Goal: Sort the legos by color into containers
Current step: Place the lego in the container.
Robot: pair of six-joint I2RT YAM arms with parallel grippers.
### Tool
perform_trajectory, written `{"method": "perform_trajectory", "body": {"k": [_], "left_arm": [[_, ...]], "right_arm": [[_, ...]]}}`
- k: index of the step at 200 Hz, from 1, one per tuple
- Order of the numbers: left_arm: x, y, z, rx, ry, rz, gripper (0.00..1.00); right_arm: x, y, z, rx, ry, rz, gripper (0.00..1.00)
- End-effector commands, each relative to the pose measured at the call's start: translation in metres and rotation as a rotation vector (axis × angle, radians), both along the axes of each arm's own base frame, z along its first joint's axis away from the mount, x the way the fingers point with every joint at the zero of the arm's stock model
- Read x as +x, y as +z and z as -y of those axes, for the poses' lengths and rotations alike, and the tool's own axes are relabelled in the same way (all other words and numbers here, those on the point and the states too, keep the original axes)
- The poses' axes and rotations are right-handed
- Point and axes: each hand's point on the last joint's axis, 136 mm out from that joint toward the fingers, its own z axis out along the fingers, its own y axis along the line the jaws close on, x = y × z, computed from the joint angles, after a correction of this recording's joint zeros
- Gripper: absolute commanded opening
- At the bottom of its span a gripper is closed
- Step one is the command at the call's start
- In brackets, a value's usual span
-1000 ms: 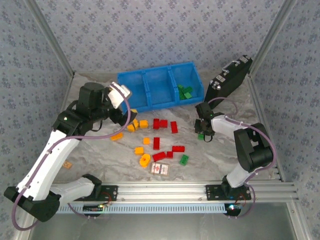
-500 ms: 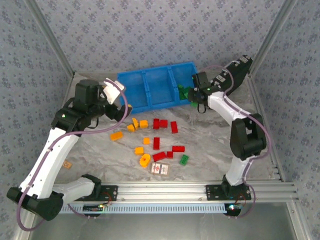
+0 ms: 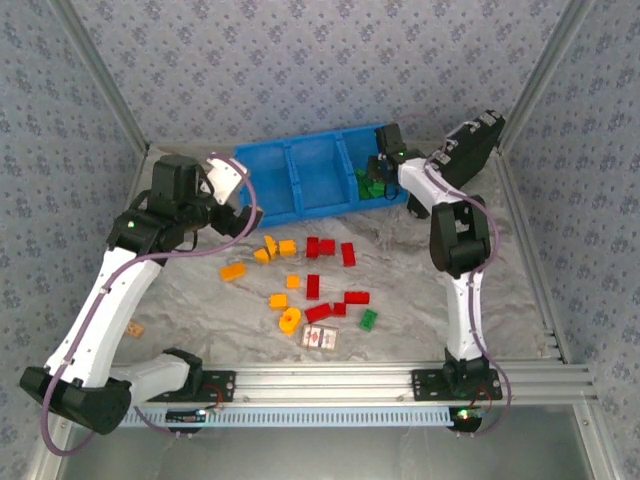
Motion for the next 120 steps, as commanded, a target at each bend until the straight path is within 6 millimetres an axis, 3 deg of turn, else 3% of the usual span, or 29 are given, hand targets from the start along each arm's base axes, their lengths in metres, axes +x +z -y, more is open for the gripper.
{"method": "perform_trajectory", "body": {"k": [1, 34, 68, 100, 120], "left_arm": [[0.001, 0.011, 0.004, -0.041, -0.011, 0.02, 1.0], [0.001, 0.013, 0.004, -0.055, -0.014, 0.026, 1.0], [-0.007, 0.018, 0.005, -0.087, -0.023, 0.044, 1.0], [-0.018, 0.024, 0.002, -0.115, -0.023, 0.066, 1.0], [-0.027, 0.023, 0.0, -0.133, -0.026, 0.071, 1.0]], "right_arm": [[0.003, 0.001, 0.001, -0.003, 0.012, -0.018, 0.39], [-0.003, 0.008, 0.001, -0.001, 0.019, -0.019, 0.45], [-0.02, 0.038, -0.004, 0.008, 0.041, 0.018, 0.48], [-0.059, 0.062, -0.005, -0.02, 0.045, 0.037, 0.48], [-0.094, 0.069, -0.004, -0.023, 0.046, 0.036, 0.48]]}}
